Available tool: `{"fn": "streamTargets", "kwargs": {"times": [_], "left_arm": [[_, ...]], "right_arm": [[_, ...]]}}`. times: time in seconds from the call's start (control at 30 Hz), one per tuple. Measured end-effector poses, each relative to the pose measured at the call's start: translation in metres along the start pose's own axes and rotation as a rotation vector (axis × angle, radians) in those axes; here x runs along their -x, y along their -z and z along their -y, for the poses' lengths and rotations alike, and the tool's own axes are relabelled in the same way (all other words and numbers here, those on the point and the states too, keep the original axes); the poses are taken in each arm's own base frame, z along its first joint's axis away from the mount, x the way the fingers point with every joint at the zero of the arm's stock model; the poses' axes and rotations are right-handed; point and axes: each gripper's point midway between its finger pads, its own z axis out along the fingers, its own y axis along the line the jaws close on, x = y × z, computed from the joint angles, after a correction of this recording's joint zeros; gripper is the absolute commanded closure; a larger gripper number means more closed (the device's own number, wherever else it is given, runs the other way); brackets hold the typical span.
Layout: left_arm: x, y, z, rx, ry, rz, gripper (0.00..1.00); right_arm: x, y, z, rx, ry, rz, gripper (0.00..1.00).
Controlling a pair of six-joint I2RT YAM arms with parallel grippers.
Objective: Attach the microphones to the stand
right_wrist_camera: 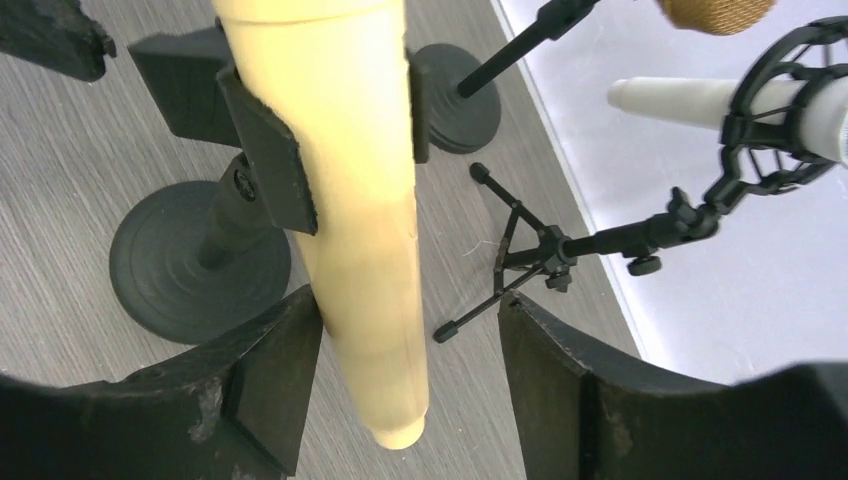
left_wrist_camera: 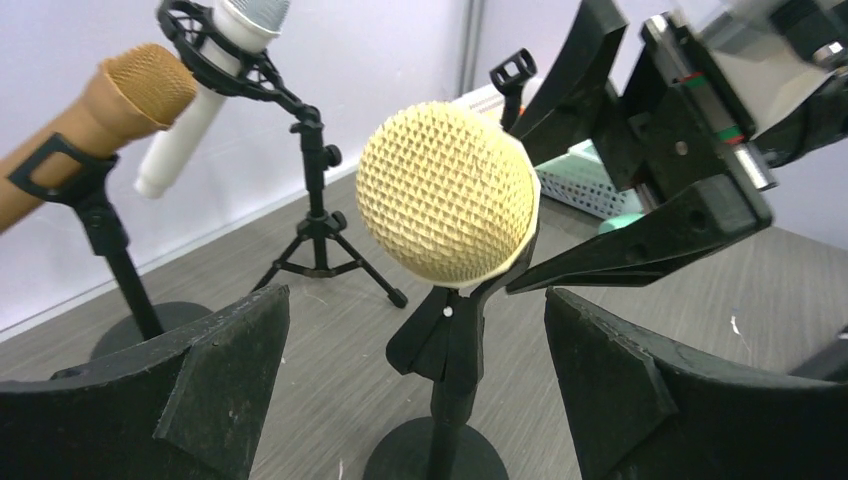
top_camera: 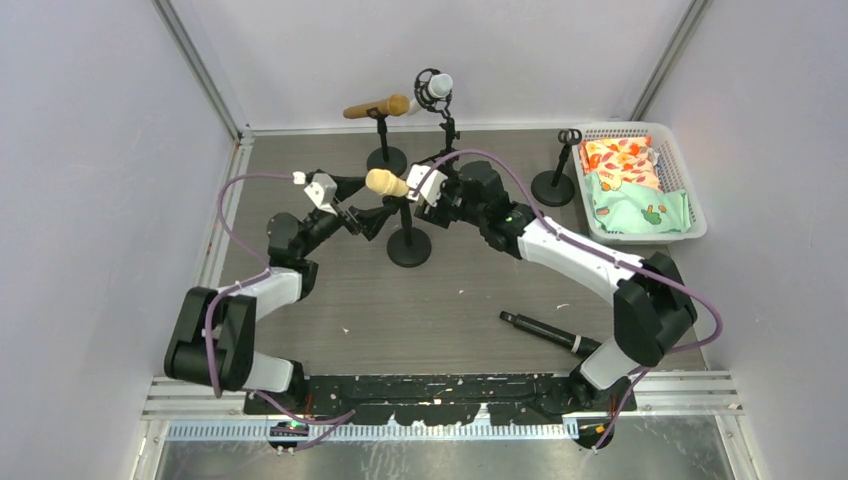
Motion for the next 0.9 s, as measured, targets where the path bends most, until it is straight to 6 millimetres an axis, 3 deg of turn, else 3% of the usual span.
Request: {"fn": "streamTargets", "kwargs": {"times": [0.33,0.6,0.73,0.9], "left_arm": [[0.027,0.010,0.019,0.115,0.015,0.005,0.00],[0.064,0.052,0.023,0.346,0.106,0.030,0.00],[0.067,0.081,0.019,0.483,0.142,-0.006,0.00],[0.061,0.112,0.004,0.679,0.168,-0.147,0.00]], "right_arm": [[0.032,0.052,0.013,-0.075,-0.088,0.117,0.27],[0.064,0.118,0.022,-0.222,-0.466,0.294,0.27],[0.076,0.127,-0.009,-0.225,-0.561,0.335,0.27],[0.065,0.101,-0.077,-0.180,-0.626,0.269,0.27]]}}
